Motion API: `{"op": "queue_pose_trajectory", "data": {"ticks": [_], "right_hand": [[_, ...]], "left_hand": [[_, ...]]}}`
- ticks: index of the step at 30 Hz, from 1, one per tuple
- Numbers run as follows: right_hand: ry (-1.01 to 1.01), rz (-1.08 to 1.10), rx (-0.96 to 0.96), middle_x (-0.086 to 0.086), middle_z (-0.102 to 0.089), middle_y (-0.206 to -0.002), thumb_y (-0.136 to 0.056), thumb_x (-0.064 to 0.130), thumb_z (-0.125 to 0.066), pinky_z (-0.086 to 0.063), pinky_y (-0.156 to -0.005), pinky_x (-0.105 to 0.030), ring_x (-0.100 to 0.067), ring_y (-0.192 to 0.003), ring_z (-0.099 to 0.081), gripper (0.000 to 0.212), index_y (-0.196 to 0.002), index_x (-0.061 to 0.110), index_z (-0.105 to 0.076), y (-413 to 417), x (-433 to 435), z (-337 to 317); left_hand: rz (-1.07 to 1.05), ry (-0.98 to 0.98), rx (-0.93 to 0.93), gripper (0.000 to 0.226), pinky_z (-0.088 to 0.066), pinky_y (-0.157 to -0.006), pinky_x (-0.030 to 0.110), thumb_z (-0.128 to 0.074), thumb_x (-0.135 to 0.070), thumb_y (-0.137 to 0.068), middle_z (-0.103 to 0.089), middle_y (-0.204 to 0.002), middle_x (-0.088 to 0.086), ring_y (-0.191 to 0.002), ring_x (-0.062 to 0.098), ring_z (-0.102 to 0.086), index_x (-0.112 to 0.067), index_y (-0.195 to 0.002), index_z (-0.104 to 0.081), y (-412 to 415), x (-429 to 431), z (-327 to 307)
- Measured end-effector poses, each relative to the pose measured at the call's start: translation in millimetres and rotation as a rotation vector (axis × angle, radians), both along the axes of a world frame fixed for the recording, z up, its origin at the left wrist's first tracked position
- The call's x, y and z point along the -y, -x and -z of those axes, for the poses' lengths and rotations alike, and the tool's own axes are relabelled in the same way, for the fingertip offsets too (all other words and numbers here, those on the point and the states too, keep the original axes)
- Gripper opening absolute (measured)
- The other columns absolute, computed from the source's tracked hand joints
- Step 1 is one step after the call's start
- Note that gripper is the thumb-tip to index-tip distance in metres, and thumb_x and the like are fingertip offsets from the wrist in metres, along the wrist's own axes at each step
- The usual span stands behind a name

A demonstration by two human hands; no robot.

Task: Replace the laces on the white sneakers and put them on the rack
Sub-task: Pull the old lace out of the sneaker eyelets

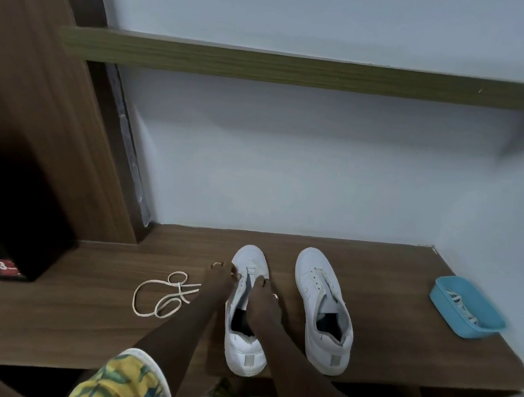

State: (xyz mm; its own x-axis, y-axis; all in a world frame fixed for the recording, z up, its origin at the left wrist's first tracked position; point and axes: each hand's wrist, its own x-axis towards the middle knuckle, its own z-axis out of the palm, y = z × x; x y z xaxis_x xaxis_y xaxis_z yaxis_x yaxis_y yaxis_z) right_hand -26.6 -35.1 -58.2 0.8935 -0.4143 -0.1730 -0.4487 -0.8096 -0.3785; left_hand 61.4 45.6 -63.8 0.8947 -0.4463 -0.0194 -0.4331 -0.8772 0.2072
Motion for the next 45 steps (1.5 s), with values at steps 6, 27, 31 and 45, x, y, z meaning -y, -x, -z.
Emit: {"op": "queue_pose_trajectory", "data": {"ticks": [6, 27, 31, 45], "right_hand": [[0.009, -0.011, -0.035, -0.014, -0.018, -0.155, -0.096, 0.007, -0.045, -0.043, -0.101, -0.036, -0.031, -0.130, -0.044, 0.060, -0.148, 0.005, -0.015, -0.5, 0.1, 3.5], [0.055, -0.038, -0.063, -0.017, -0.010, -0.156, -0.095, 0.003, -0.045, -0.041, -0.103, -0.038, -0.036, -0.134, -0.038, 0.065, -0.149, 0.003, -0.009, 5.5, 1.5, 8.3], [0.071, -0.041, -0.069, -0.018, -0.007, -0.157, -0.095, 0.004, -0.045, -0.040, -0.105, -0.037, -0.035, -0.136, -0.036, 0.067, -0.150, 0.002, -0.005, 3.9, 0.6, 10.1], [0.036, 0.024, -0.111, -0.015, -0.016, -0.155, -0.095, 0.020, -0.046, -0.028, -0.114, -0.042, -0.032, -0.140, -0.027, 0.064, -0.148, 0.003, -0.014, 3.5, -7.4, -3.3]], "left_hand": [[-0.119, 0.178, -0.158, 0.027, -0.029, -0.100, 0.031, -0.046, -0.028, -0.098, -0.057, -0.125, 0.008, -0.121, 0.026, -0.047, -0.010, -0.117, -0.053, -2.4, 6.6, 13.8], [0.087, -0.414, 0.075, 0.031, -0.040, -0.093, 0.033, -0.037, -0.012, -0.096, -0.063, -0.115, 0.011, -0.114, 0.029, -0.053, -0.009, -0.112, -0.064, 11.6, -9.2, 3.2], [-0.061, -0.366, 0.109, 0.016, -0.051, -0.065, 0.029, -0.075, -0.015, -0.070, -0.065, -0.080, 0.019, -0.075, 0.030, -0.064, -0.002, -0.078, -0.069, 10.3, -30.2, -6.1], [-0.282, -0.085, -0.077, 0.032, -0.053, -0.057, 0.028, -0.089, -0.017, -0.043, -0.065, -0.063, 0.017, -0.060, 0.032, -0.063, -0.006, -0.067, -0.070, -9.4, -116.3, 23.6]]}}
